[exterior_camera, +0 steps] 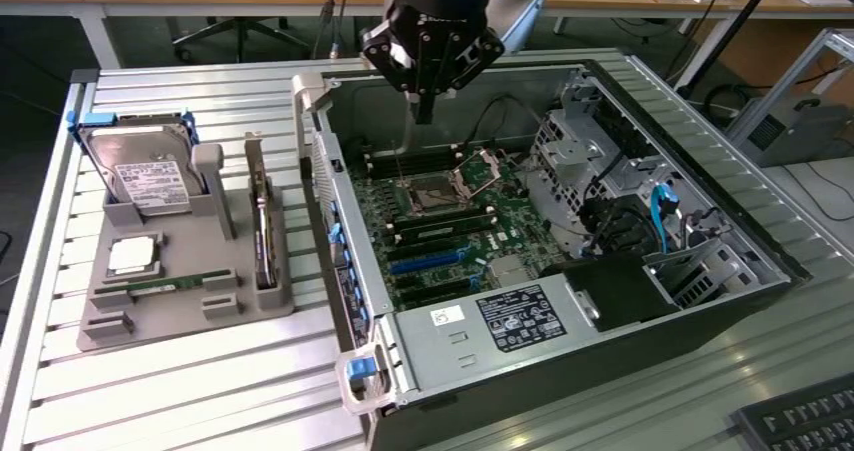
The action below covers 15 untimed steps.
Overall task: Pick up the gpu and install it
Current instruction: 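Reach for the gpu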
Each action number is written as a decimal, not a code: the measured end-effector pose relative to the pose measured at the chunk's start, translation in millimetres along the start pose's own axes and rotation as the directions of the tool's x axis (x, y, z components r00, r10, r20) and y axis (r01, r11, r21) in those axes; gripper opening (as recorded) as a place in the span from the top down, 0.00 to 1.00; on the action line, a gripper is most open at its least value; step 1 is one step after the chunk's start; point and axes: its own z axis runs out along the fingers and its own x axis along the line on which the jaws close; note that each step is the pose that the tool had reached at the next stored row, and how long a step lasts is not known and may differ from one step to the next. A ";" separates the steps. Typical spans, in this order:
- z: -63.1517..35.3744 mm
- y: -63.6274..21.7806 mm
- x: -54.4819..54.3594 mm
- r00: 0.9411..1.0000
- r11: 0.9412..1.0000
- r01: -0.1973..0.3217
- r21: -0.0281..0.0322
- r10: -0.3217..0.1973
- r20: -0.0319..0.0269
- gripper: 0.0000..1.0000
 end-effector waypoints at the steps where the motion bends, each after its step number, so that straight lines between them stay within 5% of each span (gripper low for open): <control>1: 0.0 0.0 0.3 1.000 1.000 0.000 0.000 0.000 0.000 0.89; 15: -0.2 -0.5 6.9 1.000 1.000 0.000 0.000 0.000 0.000 0.89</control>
